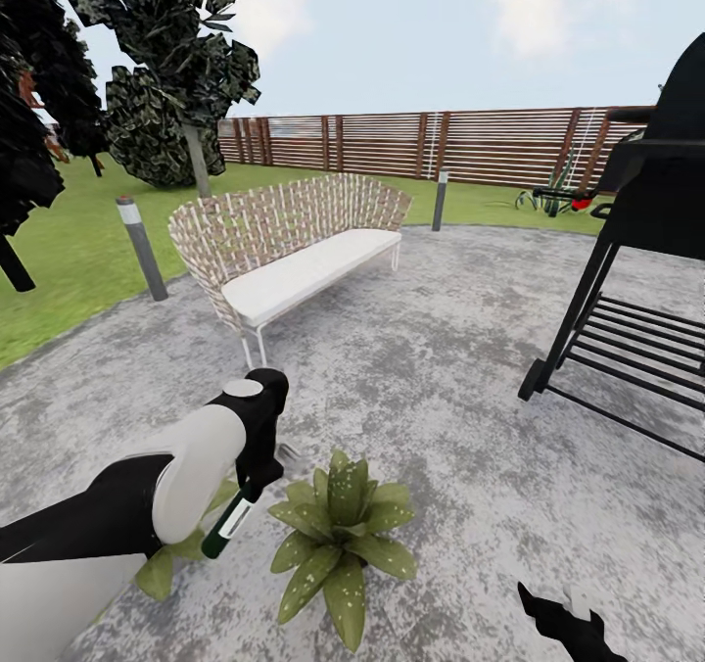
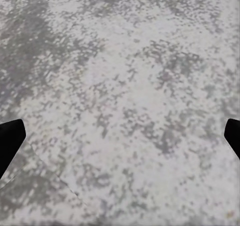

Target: Pick up the pesticide atomizer in the garden and spray insectifuge to fully cover both potted plants in the garden.

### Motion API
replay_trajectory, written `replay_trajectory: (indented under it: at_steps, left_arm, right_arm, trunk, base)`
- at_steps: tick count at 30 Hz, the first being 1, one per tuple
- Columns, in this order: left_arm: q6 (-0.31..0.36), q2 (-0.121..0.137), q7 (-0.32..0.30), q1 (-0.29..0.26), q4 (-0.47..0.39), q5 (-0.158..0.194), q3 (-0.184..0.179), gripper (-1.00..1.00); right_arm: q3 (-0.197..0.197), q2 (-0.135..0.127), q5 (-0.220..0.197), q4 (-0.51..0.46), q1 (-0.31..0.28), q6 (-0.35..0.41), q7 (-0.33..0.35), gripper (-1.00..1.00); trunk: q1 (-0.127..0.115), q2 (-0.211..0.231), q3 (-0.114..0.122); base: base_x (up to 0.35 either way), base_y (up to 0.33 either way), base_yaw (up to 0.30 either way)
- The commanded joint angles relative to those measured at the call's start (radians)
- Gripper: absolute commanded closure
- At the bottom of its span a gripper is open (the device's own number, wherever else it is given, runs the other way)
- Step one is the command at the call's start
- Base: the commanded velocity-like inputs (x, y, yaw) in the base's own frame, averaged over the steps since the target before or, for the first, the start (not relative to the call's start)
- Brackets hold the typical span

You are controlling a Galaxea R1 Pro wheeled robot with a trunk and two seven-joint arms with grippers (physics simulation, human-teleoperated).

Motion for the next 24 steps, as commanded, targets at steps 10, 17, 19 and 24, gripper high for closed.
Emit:
replay_trajectory:
  at_steps: [10, 17, 19, 24]
  left_arm:
    - [0.022, 0.000, -0.008, 0.015, -0.007, -0.165, 0.009, 1.00]
    - [0.024, 0.000, -0.008, 0.015, -0.008, -0.158, 0.013, 1.00]
    - [0.024, 0.000, -0.008, 0.015, -0.005, -0.158, 0.013, 1.00]
    - [0.024, 0.000, -0.008, 0.016, -0.004, -0.160, 0.014, 1.00]
  right_arm:
    - [-0.007, 0.000, -0.003, 0.003, -0.001, -0.002, 0.009, -1.00]
    - [-0.007, 0.000, -0.003, 0.003, -0.001, -0.002, 0.009, -1.00]
    - [-0.007, 0.000, -0.003, 0.003, -0.001, -0.002, 0.009, -1.00]
    - [-0.007, 0.000, -0.003, 0.003, -0.001, -0.002, 0.009, -1.00]
  trunk:
    - [0.000, 0.000, -0.001]
    - [0.000, 0.000, -0.001]
    - [0.000, 0.000, -0.001]
    - [0.000, 0.000, -0.001]
  base:
    - [0.000, 0.000, -0.002]
    - [0.153, 0.000, 0.000]
    - [0.314, 0.000, 0.000]
    - [0.162, 0.000, 0.000]
